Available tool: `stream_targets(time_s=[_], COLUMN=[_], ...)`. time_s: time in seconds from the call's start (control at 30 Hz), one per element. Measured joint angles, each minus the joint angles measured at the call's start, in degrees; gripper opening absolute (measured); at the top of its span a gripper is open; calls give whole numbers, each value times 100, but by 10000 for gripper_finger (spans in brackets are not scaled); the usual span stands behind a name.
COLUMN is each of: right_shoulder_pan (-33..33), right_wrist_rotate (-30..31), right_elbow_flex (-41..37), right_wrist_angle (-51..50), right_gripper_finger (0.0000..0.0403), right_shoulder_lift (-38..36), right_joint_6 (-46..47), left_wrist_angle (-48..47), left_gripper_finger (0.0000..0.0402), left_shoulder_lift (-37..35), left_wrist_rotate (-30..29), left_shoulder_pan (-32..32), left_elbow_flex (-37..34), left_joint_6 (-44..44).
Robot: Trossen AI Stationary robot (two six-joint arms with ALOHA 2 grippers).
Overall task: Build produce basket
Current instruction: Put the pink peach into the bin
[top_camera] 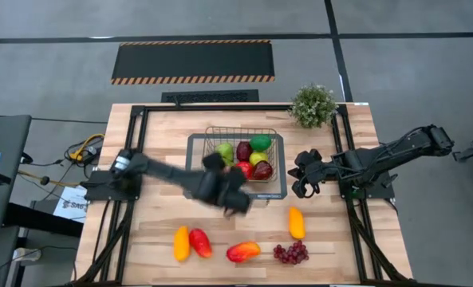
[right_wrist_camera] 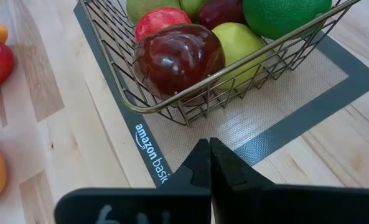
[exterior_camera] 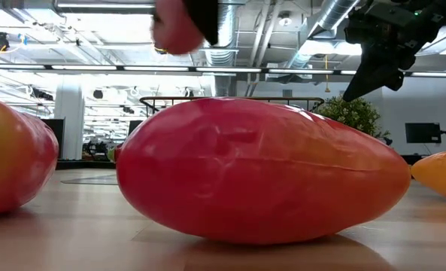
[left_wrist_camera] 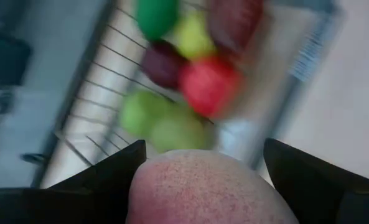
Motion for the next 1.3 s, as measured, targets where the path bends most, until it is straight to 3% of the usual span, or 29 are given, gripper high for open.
stream_targets(time_s=[0.17,0.5,0.97,1.3], right_shoulder_pan=[0,0,0,0], right_wrist_rotate=[0,0,3,5], right_elbow_flex=[0,0,0,-2], right_wrist_angle=[-1,1,1,3], right_gripper_finger=[7,7,7,7], right_shoulder_lift=[2,0,0,0], right_joint_6=[29,48,63,63], left_wrist_angle=[759,2341,3178,3298], left_gripper_finger=[301,302,302,302], left_shoulder_lift=[26,26,30,33], left_wrist_rotate=[-102,856,865,1040], left_shoulder_pan=[1082,2604,3014,3014], left_elbow_flex=[-2,-107,-1311,-1390], left_joint_6=[444,-286,-928,-1086])
